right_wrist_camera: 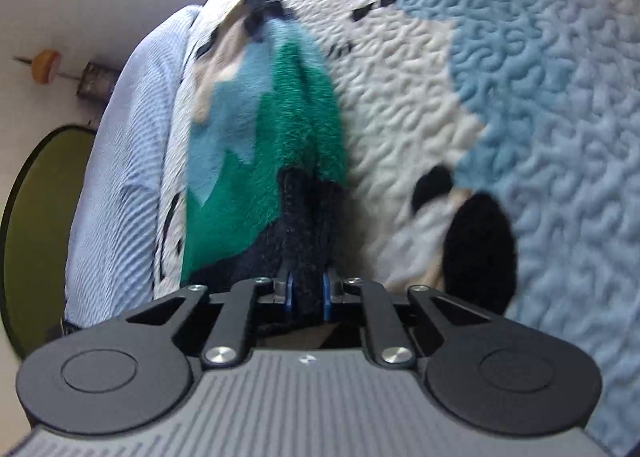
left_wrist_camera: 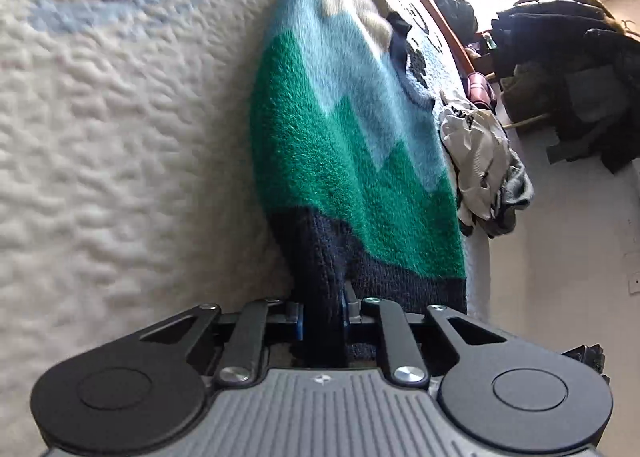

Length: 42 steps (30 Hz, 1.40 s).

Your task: Fold clothes

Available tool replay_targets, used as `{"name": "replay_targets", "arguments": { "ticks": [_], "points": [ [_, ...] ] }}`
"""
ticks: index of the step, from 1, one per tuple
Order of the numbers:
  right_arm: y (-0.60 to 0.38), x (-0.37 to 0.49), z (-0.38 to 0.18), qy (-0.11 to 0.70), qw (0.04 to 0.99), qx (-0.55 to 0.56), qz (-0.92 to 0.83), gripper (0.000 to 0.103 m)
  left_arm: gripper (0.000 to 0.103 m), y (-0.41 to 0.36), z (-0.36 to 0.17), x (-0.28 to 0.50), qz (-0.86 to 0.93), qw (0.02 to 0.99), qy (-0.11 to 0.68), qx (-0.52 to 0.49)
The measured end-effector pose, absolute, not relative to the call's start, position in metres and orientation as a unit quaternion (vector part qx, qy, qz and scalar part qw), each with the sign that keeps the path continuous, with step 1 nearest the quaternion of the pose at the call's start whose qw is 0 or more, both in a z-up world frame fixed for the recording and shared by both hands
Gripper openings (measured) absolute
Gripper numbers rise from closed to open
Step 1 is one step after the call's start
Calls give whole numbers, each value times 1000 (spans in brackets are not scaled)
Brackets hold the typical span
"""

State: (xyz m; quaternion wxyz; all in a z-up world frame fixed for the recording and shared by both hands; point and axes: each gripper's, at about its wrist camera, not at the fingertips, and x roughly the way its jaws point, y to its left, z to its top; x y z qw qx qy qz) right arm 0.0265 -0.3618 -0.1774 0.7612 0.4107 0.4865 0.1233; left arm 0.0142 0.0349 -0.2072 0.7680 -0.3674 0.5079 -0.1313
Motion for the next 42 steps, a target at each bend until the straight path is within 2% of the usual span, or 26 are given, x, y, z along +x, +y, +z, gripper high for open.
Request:
{"name": "replay_targets", "arguments": {
  "ticks": [4,8,12,17,21,25,29,35,42],
  "points": [
    [-341,-19,-174,521,736,410,139,13,16,64,-197,-33,-129,742,551,-359],
    [-327,-77,-196,564,698,423,126,12,16,83,-217,-88,-110,697,594,-386],
    [-334,-103,-197,562,677,462,113,12,16,90,-210,-111,-112,695,592,-393],
    [-339,-97,-140,544,697,445,137,12,16,93,-149,-109,-132,711,571,-389],
    [-344,-57,-77,511,717,449,152,12,16,95,-86,-80,-136,718,548,-406],
    [-349,17,-32,472,739,457,150,12,17,91,-45,2,-103,708,526,-459],
    [-351,109,-20,453,745,473,123,12,17,76,-41,113,-44,687,517,-509],
    [-352,230,-58,465,733,493,55,12,17,83,-79,236,42,657,514,-550],
    [-343,326,-112,474,732,490,7,12,17,83,-138,342,78,666,515,-534]
  ]
}}
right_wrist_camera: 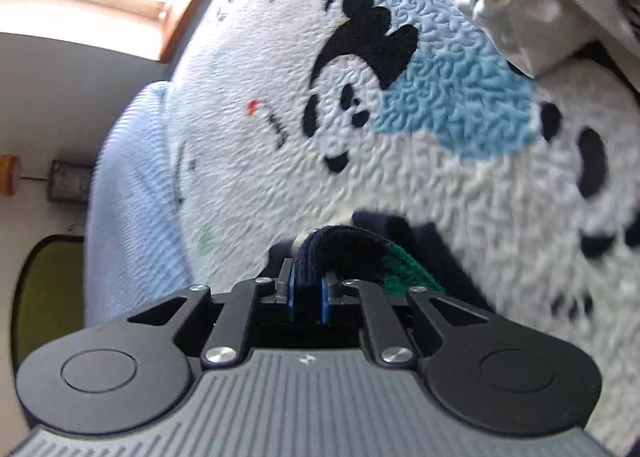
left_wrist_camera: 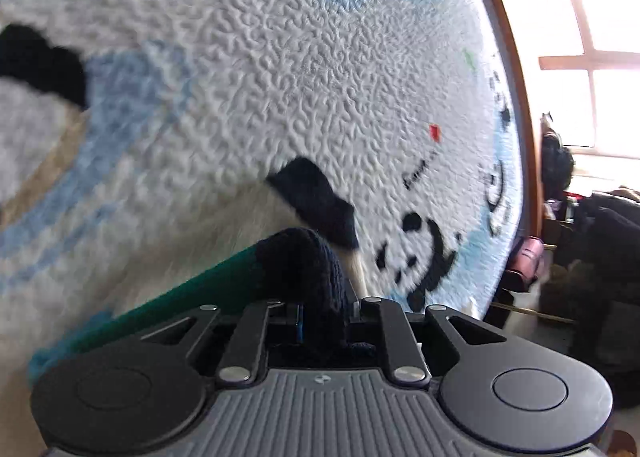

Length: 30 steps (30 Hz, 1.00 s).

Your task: Fold clothes

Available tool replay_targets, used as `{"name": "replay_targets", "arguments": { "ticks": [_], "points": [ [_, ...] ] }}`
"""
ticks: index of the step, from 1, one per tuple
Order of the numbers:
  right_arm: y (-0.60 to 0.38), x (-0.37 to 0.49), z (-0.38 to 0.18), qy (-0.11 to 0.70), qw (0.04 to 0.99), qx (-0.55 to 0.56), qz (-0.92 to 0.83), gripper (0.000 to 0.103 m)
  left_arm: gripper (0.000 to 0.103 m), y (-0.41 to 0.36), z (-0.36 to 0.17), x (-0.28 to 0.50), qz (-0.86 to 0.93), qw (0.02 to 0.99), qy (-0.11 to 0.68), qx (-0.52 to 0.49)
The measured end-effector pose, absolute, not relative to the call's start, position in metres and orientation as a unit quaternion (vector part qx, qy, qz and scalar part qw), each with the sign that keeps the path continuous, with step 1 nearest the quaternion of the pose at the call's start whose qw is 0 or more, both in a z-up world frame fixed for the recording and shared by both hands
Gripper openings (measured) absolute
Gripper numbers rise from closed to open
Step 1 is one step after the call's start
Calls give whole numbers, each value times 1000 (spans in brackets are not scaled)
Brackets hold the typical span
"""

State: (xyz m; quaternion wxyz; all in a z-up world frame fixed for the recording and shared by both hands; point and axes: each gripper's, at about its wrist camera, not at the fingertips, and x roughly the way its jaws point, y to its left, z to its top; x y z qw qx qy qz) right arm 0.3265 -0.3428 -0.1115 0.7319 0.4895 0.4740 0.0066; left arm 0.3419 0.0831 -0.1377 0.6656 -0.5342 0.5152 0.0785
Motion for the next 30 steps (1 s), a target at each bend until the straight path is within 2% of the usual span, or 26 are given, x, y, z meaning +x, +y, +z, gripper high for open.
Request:
{"name": "replay_targets", "arguments": {
  "ticks": [7,13,16,17,18,19,23,26,28,29,30],
  "points": [
    [-347,362,-171,489,709,508,-21,12,18,87,-212,386,101,642,515,-559],
    [-352,366,-188,483,697,530,-12,14,21,92,-226,397,98,620,513,-586],
    [-362,364,-172,485,695,531,-15,26,37,105,-210,398,78,626,479,-611],
    [-366,363,-165,484,697,529,-18,41,46,112,-196,396,73,655,450,-602],
    [-372,360,-151,472,717,512,-32,65,51,120,-179,394,73,687,427,-583],
    [-377,356,-134,455,745,487,-41,69,51,126,-164,391,74,715,408,-563],
    [-370,332,-76,392,845,362,42,63,47,114,-115,369,-30,827,362,-430],
    [-308,321,-66,402,899,141,100,62,43,48,-111,350,-122,896,376,-203],
    [-273,322,-77,406,910,2,79,63,34,15,-138,347,-118,895,405,-141],
    [-273,328,-85,414,908,12,66,61,29,14,-149,347,-101,892,411,-157],
    [-273,333,-93,420,905,24,54,59,29,17,-157,350,-76,896,406,-164]
  ]
}}
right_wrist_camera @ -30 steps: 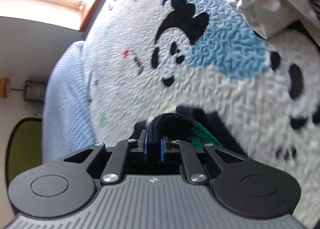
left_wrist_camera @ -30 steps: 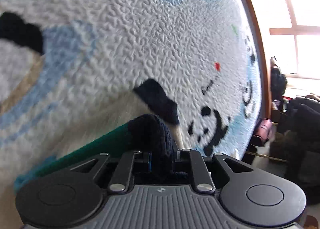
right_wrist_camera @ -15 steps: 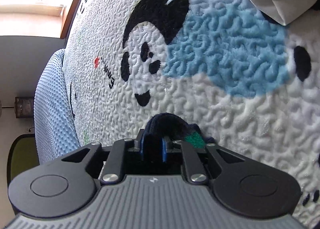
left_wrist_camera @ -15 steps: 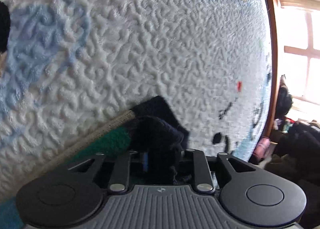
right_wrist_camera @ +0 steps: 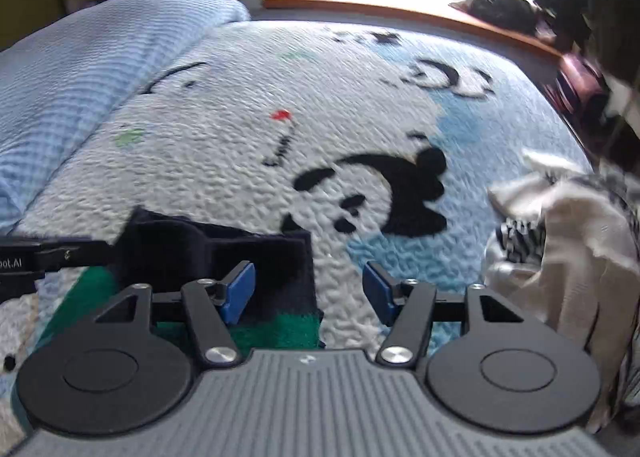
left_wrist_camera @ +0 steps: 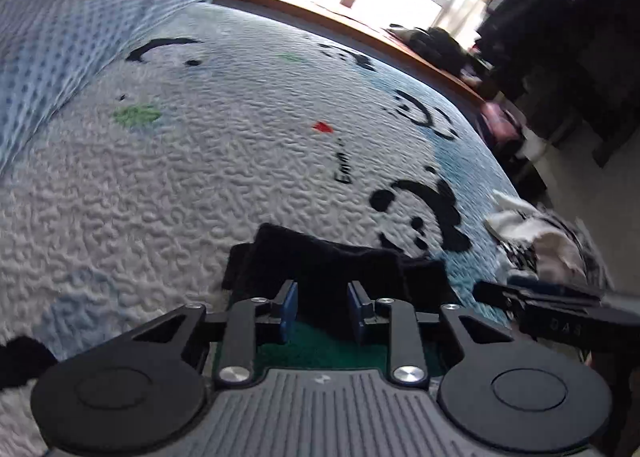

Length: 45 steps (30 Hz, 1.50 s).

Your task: Fold clothes

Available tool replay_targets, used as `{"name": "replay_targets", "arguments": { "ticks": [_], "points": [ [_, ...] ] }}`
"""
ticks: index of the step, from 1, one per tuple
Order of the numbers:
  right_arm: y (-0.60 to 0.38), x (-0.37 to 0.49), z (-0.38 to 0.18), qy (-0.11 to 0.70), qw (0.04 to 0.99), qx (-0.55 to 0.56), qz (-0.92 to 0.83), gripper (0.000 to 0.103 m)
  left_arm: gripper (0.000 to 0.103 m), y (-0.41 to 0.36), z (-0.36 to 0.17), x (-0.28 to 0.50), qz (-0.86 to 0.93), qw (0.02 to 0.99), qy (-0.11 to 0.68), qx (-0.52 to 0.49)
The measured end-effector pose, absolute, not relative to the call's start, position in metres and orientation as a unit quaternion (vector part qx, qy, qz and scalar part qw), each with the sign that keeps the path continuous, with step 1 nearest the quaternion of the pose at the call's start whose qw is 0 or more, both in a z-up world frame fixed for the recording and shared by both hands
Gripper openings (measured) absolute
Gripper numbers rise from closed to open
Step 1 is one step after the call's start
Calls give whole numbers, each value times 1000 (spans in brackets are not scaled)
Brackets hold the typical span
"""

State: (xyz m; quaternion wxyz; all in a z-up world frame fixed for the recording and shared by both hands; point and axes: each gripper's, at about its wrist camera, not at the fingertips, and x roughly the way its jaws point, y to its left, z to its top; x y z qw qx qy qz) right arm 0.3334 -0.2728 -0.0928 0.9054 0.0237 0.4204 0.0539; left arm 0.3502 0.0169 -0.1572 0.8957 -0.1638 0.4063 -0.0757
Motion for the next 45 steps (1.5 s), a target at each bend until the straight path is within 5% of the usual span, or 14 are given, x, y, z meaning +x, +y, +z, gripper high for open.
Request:
{"name": "replay_targets", "arguments": {
  "ticks": [5,7,8,11,15,23,29,33,37,40,42,45],
  "points": [
    [-279,353,-123,432,899,69,36,48,31,15,-184,374,-25,907,413,-77],
    [-276,359,-135,440,894,65,51,29,30,11,-193,383,-27,903,424,-60],
    [-274,360,-138,444,891,73,66,6,23,7,-198,387,-32,901,429,-47],
    [-276,356,-137,430,897,73,76,5,8,-1,-202,388,-28,905,425,-15],
    [-315,358,-133,420,893,151,55,0,5,25,-204,383,31,903,423,-69],
    [-329,351,-154,432,887,157,32,1,6,31,-205,386,25,903,422,-75],
    [-307,329,-95,425,898,90,74,10,30,51,-158,373,-5,898,432,-86],
    [-285,283,-67,434,888,80,128,45,48,34,-126,319,-10,894,446,-44],
    [-267,224,-59,433,883,71,164,37,47,19,-113,248,-36,886,459,-46],
    [-261,200,-74,448,879,56,156,37,30,5,-127,216,-57,883,464,-42],
    [-261,193,-91,461,876,41,134,27,17,2,-149,209,-40,875,479,-54],
    [-272,192,-121,483,869,58,95,23,15,-3,-170,200,-34,877,478,-35]
  ]
}}
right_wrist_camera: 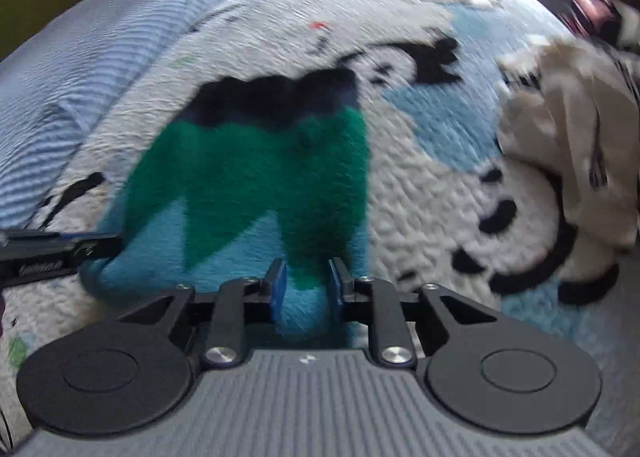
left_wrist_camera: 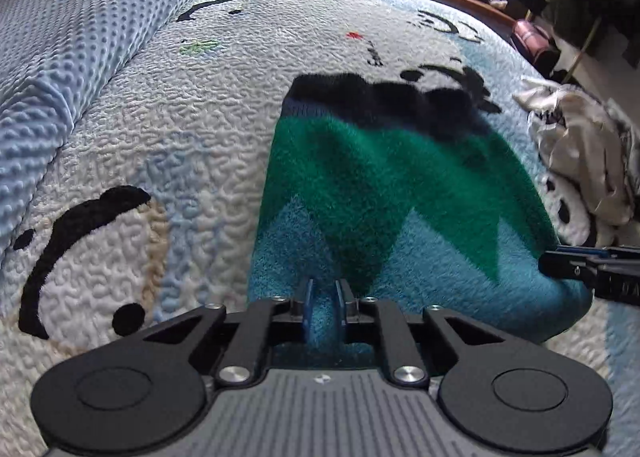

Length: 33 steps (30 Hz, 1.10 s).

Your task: Fold clothes

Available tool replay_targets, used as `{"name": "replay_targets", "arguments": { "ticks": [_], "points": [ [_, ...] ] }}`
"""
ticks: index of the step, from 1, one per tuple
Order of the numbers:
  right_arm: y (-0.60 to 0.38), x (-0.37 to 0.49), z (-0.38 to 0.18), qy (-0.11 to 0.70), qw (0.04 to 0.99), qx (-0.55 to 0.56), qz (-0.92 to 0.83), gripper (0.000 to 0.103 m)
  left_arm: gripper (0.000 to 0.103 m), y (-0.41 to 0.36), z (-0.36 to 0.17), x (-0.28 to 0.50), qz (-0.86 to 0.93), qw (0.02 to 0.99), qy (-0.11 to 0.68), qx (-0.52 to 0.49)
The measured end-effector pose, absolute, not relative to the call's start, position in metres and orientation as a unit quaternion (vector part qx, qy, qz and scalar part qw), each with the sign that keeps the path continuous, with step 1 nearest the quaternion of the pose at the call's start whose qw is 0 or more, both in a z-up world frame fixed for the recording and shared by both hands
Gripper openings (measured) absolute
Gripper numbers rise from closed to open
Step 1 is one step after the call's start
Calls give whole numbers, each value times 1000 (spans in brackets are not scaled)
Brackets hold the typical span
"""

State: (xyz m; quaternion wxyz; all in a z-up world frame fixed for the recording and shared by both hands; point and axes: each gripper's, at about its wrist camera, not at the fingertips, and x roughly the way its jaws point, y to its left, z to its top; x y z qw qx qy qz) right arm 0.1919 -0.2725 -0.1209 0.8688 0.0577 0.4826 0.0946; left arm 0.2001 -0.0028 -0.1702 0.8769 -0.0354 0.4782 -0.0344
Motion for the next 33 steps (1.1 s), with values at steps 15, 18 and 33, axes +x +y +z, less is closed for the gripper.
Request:
{"name": "replay_targets", "arguments": {
  "ticks": [15,18,33],
  "points": [
    [-278,147,-106,435,890,97,92,25,19,19,-173,172,-37,886,462,-35],
    [-274,149,-129,445,886,110,76,22,22,17,-186,178,-26,887,459,-39],
    [-277,72,-119,359,886,292,33,35,49,43,-166,178,-49,870,487,-53]
  ]
}}
